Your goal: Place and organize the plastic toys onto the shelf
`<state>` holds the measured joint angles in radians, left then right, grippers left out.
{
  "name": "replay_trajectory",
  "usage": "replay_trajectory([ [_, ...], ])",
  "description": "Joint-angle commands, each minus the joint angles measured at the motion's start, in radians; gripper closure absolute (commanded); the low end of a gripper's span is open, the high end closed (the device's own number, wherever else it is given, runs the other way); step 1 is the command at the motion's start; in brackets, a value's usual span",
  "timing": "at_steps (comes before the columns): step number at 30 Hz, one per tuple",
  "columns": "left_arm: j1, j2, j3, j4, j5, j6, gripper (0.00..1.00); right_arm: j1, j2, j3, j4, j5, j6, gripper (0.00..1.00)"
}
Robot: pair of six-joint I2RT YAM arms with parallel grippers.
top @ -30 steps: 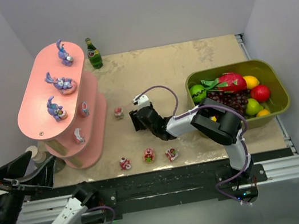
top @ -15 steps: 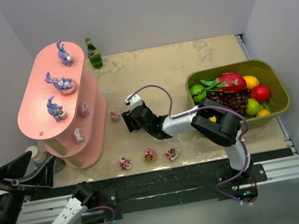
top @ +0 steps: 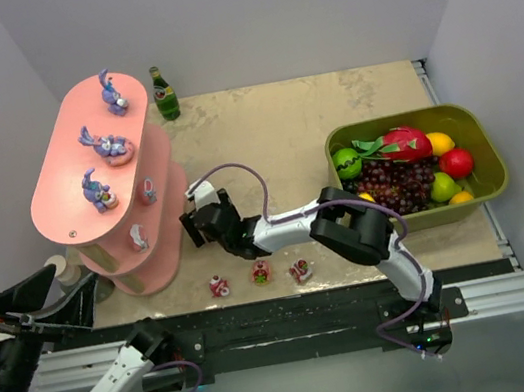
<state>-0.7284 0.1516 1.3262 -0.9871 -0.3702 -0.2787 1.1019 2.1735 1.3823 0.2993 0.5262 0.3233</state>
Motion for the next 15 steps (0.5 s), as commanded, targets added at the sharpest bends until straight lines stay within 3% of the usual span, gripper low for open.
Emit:
replay_trajectory([
  [1, 0.003, -0.004, -0.002, 0.033, 0.016, -0.014, 0.00, 0.006, 0.026, 0.073, -0.057, 0.136, 0.115, 0.16],
  [5, 0.003, -0.012, -0.005, 0.036, 0.017, -0.020, 0.01, 0.006, 0.075, 0.139, -0.132, 0.187, 0.216, 0.16],
  [15, 0.003, -0.015, 0.004, 0.034, 0.020, -0.020, 0.00, -0.008, 0.184, 0.276, -0.210, 0.225, 0.266, 0.18],
])
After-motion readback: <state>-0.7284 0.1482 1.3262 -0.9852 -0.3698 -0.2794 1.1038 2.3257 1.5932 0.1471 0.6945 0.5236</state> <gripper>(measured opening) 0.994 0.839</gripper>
